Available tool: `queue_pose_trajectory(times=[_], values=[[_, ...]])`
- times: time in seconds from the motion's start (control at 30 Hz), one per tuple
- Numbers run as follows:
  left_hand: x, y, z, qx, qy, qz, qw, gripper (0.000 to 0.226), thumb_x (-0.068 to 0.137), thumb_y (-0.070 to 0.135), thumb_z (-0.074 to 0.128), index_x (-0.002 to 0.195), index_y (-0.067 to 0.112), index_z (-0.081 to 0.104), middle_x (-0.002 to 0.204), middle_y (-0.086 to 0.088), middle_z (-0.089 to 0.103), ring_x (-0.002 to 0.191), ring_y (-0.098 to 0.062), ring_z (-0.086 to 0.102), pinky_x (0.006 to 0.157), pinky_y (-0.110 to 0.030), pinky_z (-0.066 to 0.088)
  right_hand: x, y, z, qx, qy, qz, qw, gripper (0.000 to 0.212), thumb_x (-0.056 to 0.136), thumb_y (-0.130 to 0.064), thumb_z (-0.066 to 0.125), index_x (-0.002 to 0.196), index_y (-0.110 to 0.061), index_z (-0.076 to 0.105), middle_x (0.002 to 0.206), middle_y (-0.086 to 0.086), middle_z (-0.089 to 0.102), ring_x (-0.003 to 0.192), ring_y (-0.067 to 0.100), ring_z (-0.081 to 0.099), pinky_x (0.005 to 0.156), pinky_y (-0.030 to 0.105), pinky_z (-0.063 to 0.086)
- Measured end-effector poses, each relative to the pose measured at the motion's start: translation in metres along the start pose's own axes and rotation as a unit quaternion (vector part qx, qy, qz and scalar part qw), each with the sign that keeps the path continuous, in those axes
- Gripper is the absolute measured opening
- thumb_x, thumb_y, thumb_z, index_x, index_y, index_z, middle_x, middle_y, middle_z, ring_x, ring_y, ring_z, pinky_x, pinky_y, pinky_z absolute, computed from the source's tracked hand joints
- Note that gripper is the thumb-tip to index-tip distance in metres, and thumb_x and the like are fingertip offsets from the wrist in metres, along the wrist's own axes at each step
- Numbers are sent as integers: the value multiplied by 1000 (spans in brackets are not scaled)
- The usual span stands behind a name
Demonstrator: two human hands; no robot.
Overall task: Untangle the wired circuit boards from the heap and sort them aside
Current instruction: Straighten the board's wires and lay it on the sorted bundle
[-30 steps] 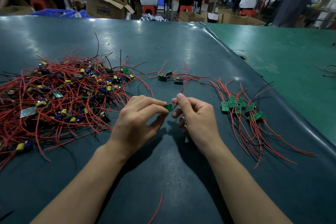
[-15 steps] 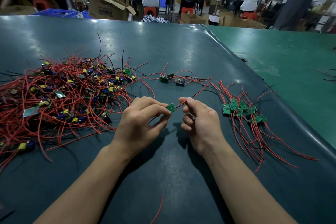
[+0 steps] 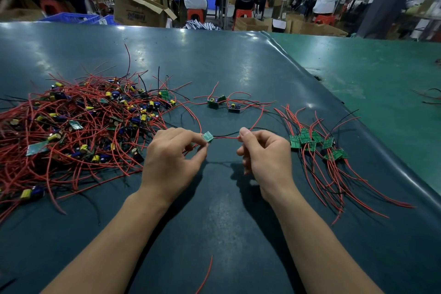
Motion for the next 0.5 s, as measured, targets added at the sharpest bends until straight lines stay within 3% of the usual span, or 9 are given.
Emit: queue_pose_trajectory(times=[0.17, 0.3, 0.4, 0.5], values=[[1, 1, 1, -23, -17, -6, 1000, 12, 71, 6, 85, 76, 10, 74, 77, -2, 72, 70, -24, 65, 72, -42, 52, 0, -5, 1, 95, -34, 32, 994, 19, 94, -16, 63, 78, -8, 65, 58, -1, 63, 42, 9, 49, 37, 18, 37], [0, 6, -1, -36, 44, 15, 998, 10, 74, 5, 82, 76, 9, 73, 86, -2, 74, 76, -22, 68, 72, -42, 54, 1, -3, 1, 144, -45, 129, 980, 19, 95, -13, 61, 77, -6, 66, 57, 0, 65, 42, 6, 54, 38, 16, 40], [0, 5, -1, -22, 71, 13, 997, 10, 75, 3, 82, 75, 7, 72, 86, -4, 73, 78, -25, 68, 71, -44, 54, -1, -2, 3, 132, -50, 133, 981, 20, 93, -12, 63, 74, -6, 64, 53, 0, 63, 39, 7, 53, 37, 15, 40], [0, 2, -1, -28, 66, 13, 997, 11, 74, 2, 82, 75, 7, 72, 87, -4, 73, 80, -25, 69, 72, -45, 54, -1, -4, 4, 165, -71, 128, 975, 16, 93, -15, 64, 80, -5, 66, 61, 3, 67, 44, 8, 57, 39, 16, 43]])
Point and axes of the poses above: each hand's wrist, its own x-axis towards the middle knuckle, its own z-axis out of the palm, y = z × x, the point moved 2 cm from there along x, towards the middle knuckle
